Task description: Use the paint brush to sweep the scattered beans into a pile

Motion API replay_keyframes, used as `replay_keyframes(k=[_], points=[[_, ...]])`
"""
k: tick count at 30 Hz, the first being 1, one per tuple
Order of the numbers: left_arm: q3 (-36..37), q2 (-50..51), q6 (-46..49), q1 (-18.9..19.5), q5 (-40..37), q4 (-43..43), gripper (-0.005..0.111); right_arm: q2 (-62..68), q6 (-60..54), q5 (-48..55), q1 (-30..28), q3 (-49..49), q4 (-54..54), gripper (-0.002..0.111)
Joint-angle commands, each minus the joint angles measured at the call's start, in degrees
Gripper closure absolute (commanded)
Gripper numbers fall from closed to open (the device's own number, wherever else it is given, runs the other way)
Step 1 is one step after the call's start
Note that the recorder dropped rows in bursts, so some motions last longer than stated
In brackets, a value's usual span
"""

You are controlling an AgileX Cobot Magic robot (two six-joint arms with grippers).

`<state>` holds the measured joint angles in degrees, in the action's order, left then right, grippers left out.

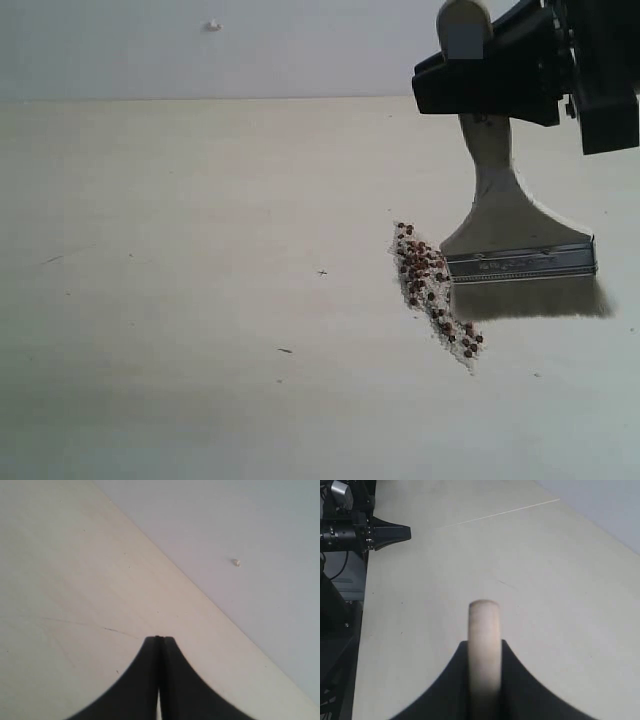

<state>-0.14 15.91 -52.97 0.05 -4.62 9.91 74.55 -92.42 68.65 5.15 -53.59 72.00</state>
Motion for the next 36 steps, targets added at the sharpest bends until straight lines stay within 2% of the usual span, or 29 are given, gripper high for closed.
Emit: replay_keyframes(k=[1,21,25,30,33,36], points=[[0.14,-0.37,0.37,-0.11,0.04,-0.30,0.107,0.29,-0.14,-0.07,-0.32,0.01,1.36,0.108],[0.14,-0.37,0.37,-0.11,0.04,-0.30,0.107,0.29,-0.78,0.07,-0.32,0.01,3.77,0.108],[0.14,-0.37,0.37,-0.11,0.04,-0.30,0.107,0.29,-8.29,1.31,-1.59,0.41,-2.71,0.108],[0.14,-0.37,0.37,-0.11,0.04,-0.30,0.107,0.25,-23.00,1.31,-8.85,8.40,4.82,0.108],[0.14,-0.37,0.37,-0.11,0.04,-0.30,0.107,0.25,-27.94,1.31,-8.96,13.18,5.73,0.108],[0.14,-0.37,0.37,-0.11,0.04,-0.30,0.107,0.25,-28.32,1.31,-8.96,18.71,11.41,0.108]])
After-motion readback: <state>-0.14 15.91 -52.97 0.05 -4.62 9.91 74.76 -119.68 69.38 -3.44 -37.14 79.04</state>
